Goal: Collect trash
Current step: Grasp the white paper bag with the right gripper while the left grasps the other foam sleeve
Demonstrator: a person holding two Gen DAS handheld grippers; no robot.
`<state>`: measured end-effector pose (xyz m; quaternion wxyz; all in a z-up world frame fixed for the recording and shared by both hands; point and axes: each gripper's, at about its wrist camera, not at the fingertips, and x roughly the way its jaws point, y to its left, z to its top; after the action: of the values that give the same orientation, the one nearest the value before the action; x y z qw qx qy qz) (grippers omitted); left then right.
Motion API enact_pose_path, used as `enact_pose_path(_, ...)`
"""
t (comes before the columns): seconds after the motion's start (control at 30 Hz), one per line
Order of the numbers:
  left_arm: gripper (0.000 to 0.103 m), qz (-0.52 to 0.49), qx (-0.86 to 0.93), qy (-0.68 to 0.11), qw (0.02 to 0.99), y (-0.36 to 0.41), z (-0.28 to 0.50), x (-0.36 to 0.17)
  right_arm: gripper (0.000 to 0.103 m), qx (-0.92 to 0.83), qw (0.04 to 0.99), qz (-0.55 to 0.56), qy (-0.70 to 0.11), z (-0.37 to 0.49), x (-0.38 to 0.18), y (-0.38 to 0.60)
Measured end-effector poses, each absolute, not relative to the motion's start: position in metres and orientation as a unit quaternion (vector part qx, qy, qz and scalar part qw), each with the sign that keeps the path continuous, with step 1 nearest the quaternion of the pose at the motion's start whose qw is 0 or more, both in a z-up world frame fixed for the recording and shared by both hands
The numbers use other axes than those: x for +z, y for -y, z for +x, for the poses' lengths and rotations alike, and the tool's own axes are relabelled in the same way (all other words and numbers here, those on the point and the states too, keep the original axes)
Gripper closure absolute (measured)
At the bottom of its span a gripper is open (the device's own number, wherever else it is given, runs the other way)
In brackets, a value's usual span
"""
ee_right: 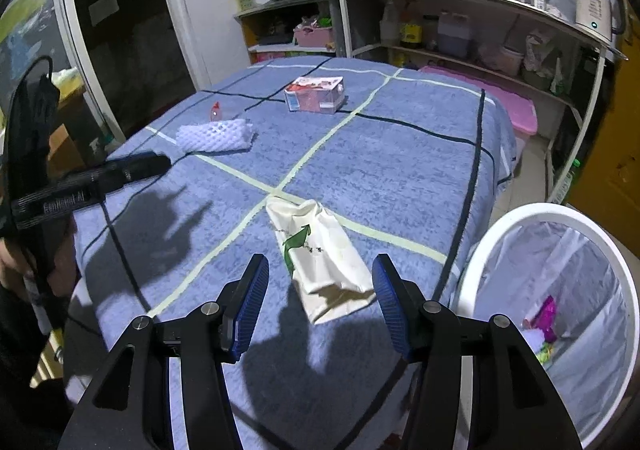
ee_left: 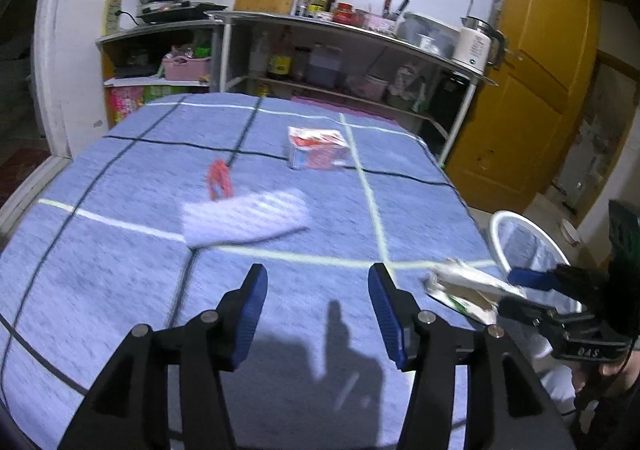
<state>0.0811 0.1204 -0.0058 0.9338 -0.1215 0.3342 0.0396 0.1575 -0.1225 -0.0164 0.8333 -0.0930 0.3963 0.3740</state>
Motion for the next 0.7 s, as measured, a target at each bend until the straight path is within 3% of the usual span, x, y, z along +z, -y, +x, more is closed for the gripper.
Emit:
enact_pose_path(0.3,0.038,-0.104,0.065,-0.331,0.936,-0.163,0.110,-0.010,0.048,0.369,0.825,-0.098,-0.417,0.169,-0.027,0.114)
enact_pose_path(0.33,0.037,-0.098,0.066,-0.332,0.936,-0.166,0.114,-0.011,0.050,0.369,0.825,-0.097,-0.416,0.169,-0.027,0.114)
enact_pose_path(0.4,0.036,-0.087,0.064,-0.334,0.936,-0.171,0.123,-0.014,0.063,0.366,0.826,-0.095,-0.417,0.171,-0.028,0.113)
enact_pose_path(0.47,0.036,-0.083,0.061,-0.338,0.936,-0.176,0.131,-0.016,0.071,0.367,0.825,-0.090,-0.422,0.173,-0.029,0.112)
enact_pose_path(0.7,0.035,-0.060,0.031,-0.365,0.928,-0.183,0.148,-0.030,0.074,0.363,0.825,-0.082,-0.425,0.177,-0.030,0.111)
